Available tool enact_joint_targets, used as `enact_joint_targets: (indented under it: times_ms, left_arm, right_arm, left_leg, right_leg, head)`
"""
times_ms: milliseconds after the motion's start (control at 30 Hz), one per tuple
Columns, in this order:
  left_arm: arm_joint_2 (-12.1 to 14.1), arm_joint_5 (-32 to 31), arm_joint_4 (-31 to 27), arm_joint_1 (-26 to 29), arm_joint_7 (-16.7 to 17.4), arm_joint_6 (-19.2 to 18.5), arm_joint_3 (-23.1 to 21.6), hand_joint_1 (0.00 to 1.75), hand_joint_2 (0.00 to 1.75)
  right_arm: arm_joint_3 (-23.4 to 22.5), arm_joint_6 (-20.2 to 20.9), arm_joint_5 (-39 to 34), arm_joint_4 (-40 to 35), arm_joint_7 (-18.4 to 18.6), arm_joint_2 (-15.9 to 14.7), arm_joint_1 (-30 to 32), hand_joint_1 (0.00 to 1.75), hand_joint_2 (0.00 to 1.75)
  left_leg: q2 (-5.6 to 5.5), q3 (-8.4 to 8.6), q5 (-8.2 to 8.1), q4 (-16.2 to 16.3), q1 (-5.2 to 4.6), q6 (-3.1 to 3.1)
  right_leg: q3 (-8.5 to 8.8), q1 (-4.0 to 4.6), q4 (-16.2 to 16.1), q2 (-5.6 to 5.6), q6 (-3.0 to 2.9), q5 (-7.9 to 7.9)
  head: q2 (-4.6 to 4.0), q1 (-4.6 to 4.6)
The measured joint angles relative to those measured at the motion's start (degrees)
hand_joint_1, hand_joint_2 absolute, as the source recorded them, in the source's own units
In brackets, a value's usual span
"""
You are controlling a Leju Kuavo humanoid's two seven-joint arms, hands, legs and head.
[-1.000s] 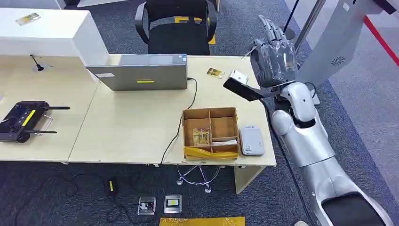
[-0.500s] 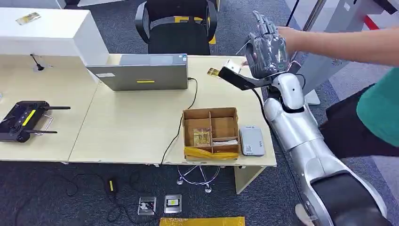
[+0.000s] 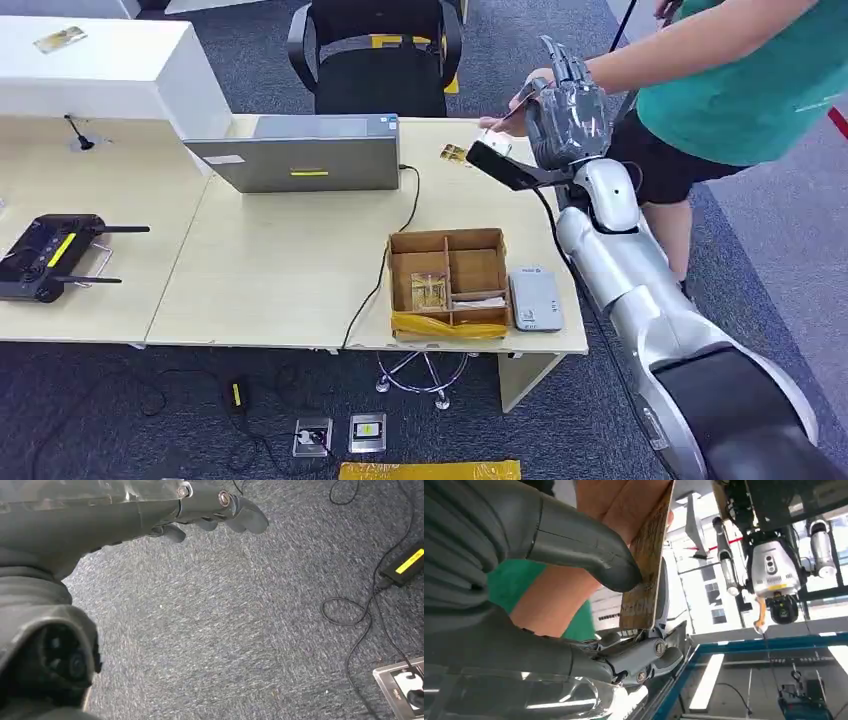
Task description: Pass the card to the sensor for recognition and then transmit it.
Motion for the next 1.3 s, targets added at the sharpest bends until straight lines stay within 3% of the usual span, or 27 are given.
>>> enact_joint_targets:
  times_ms: [133, 167, 200, 567, 1000, 1133, 1300]
  left_arm:
    - [0.00, 0.00, 0.00, 0.00, 0.00, -0.07, 0.00, 0.00, 0.00]
    - [0.00, 0.00, 0.00, 0.00, 0.00, -0.09, 0.00, 0.00, 0.00]
    - [0.00, 0.00, 0.00, 0.00, 0.00, -0.11, -0.02, 0.00, 0.00]
    - [0.00, -0.02, 0.00, -0.06, 0.00, -0.48, -0.26, 0.00, 0.00]
    - [0.04, 1.64, 0.00, -0.06, 0.00, -0.55, -0.59, 0.00, 0.00]
    - [0.04, 2.49, 0.00, 0.18, 0.00, -0.22, -0.83, 0.00, 0.00]
    - [0.04, 4.00, 0.00, 0.88, -0.02, 0.68, -1.25, 0.00, 0.00]
  right_arm:
    - [0.00, 0.02, 0.13, 1.97, 0.11, 0.04, -0.32, 1.68, 1.75]
    - [0.00, 0.04, 0.17, 2.32, 0.13, 0.02, -0.34, 1.24, 1.75]
    - [0.00, 0.11, 0.20, 2.68, 0.20, 0.02, -0.41, 0.00, 1.75]
    - [0.00, -0.59, 0.17, 4.61, -0.02, 0.02, -0.49, 0.00, 1.75]
    - [-0.11, -2.69, -3.81, 2.71, -3.13, -0.92, 0.12, 0.00, 1.75]
    - [-0.70, -4.40, -5.38, -0.73, -4.07, -2.41, 1.60, 0.00, 1.75]
    - [-3.32, -10.16, -5.27, -6.88, -7.29, -5.72, 5.11, 0.00, 1.75]
  left_leg:
    - [0.00, 0.00, 0.00, 0.00, -0.01, 0.00]
    - [0.00, 0.00, 0.00, 0.01, -0.01, 0.00]
    - [0.00, 0.00, 0.00, 0.01, -0.01, 0.00]
    - [0.02, 0.03, 0.00, 0.01, 0.00, 0.00]
    - [0.03, 0.06, 0.00, 0.02, 0.00, 0.00]
    - [0.02, 0.06, 0.00, 0.02, 0.00, 0.00]
    - [0.02, 0.10, -0.01, 0.04, -0.01, 0.01]
  right_leg:
    - [0.00, 0.00, -0.01, 0.00, 0.00, 0.00]
    - [0.00, 0.00, -0.01, 0.00, 0.00, 0.00]
    - [0.00, -0.01, -0.01, 0.00, 0.00, 0.00]
    - [-0.03, 0.00, 0.00, 0.02, 0.00, 0.00]
    - [-0.01, 0.00, -0.01, 0.03, 0.00, 0.00]
    - [0.00, 0.00, -0.01, 0.02, 0.00, 0.00]
    - [0.04, -0.01, -0.05, 0.02, 0.00, 0.00]
  head:
    - [0.00, 0.02]
    - [0.00, 0.02]
    - [0.00, 0.02]
    - [0.00, 0.00]
    - [0.00, 0.02]
    - [0.00, 0.02]
    - [0.00, -0.02]
